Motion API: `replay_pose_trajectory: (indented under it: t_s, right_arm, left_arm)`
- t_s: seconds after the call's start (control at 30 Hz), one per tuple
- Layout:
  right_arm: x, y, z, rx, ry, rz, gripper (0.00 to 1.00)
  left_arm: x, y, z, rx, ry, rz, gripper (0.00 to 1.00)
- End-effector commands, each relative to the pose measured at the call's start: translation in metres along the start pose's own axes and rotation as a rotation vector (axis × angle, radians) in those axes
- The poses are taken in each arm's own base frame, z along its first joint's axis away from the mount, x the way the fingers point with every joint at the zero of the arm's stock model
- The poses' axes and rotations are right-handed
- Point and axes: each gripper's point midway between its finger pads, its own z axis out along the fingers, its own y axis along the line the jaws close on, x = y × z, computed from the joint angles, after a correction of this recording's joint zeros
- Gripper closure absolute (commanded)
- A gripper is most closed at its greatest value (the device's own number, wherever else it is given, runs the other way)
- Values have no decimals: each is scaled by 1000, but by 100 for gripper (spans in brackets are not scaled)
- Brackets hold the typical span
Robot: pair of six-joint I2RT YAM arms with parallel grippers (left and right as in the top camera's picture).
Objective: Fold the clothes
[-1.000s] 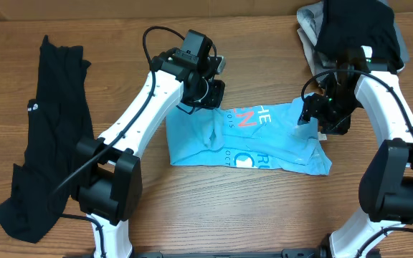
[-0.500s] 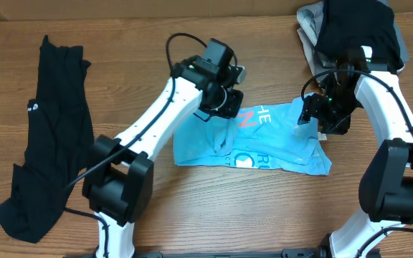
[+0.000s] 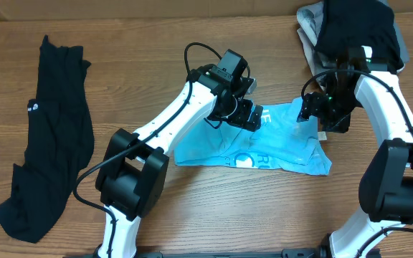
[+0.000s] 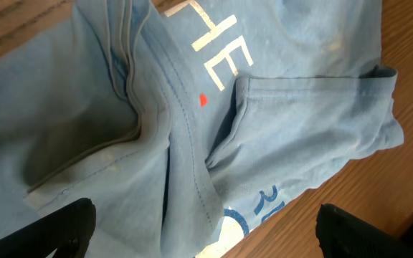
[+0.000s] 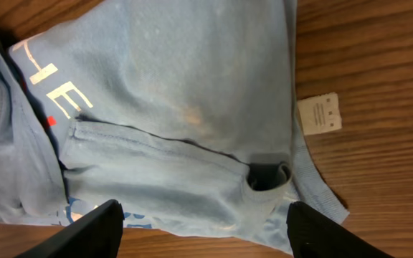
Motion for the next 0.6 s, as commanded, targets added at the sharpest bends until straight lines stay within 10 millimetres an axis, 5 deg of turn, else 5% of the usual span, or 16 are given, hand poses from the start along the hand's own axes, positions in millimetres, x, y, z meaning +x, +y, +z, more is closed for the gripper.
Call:
replay_pose_trajectory:
  t_s: [0.0, 0.33, 0.57]
  right_arm:
    - [-1, -6, -11, 32, -42, -2, 21]
    - [6, -20, 16, 72, -27, 8, 16]
    - [13, -29, 46, 73, -26, 17, 17]
  left_arm:
    - [-12, -1, -18, -4, -18, 31, 0]
    - [-19, 57, -118, -265, -2, -6, 0]
    - [-19, 92, -147, -319, -14, -68, 0]
